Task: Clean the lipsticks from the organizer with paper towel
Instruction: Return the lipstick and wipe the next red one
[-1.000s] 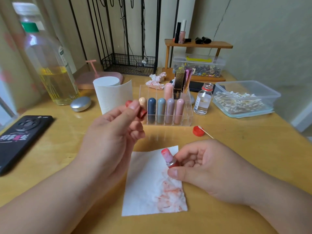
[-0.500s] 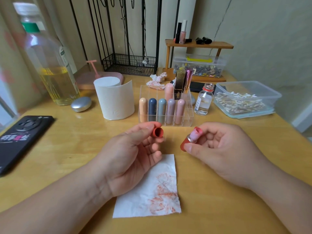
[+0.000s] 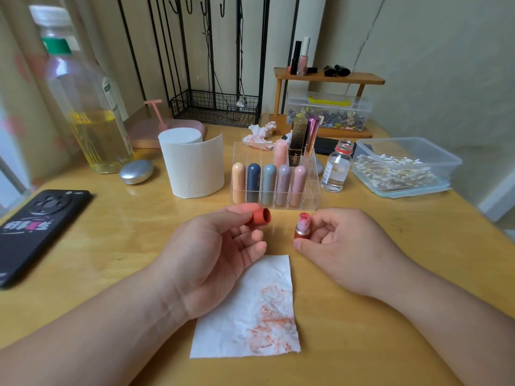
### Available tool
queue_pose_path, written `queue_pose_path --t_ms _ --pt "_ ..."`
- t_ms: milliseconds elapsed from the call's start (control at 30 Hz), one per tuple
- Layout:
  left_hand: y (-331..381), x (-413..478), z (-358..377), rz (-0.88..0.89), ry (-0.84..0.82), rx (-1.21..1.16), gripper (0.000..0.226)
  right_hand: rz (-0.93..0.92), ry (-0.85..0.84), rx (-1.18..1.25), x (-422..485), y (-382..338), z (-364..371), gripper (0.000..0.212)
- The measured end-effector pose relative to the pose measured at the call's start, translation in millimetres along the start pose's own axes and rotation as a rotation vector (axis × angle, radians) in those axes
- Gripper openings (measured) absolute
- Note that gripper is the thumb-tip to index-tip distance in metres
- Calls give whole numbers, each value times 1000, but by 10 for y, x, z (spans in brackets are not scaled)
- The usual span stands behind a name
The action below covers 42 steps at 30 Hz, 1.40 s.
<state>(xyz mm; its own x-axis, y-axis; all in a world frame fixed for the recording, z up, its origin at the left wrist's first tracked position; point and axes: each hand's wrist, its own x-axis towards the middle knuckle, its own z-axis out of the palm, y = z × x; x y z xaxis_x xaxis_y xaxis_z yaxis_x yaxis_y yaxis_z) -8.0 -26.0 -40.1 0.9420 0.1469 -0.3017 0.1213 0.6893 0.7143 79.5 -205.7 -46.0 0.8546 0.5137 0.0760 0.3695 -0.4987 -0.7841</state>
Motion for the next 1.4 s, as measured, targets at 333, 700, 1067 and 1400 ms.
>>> queue_pose_path --t_ms 333,700,1067,1400 --pt "2 -17 3 14 -20 5 49 193 -78 -183 -195 -207 -252 28" --pt "-61 -62 26 65 -74 34 47 108 -202 -29 -403 -321 236 24" --pt "-181 -75 17 217 -158 316 18 72 -357 -164 -337 -321 -423 27" --pt "-225 -107 32 308 -240 437 24 178 30 -379 149 324 -674 17"
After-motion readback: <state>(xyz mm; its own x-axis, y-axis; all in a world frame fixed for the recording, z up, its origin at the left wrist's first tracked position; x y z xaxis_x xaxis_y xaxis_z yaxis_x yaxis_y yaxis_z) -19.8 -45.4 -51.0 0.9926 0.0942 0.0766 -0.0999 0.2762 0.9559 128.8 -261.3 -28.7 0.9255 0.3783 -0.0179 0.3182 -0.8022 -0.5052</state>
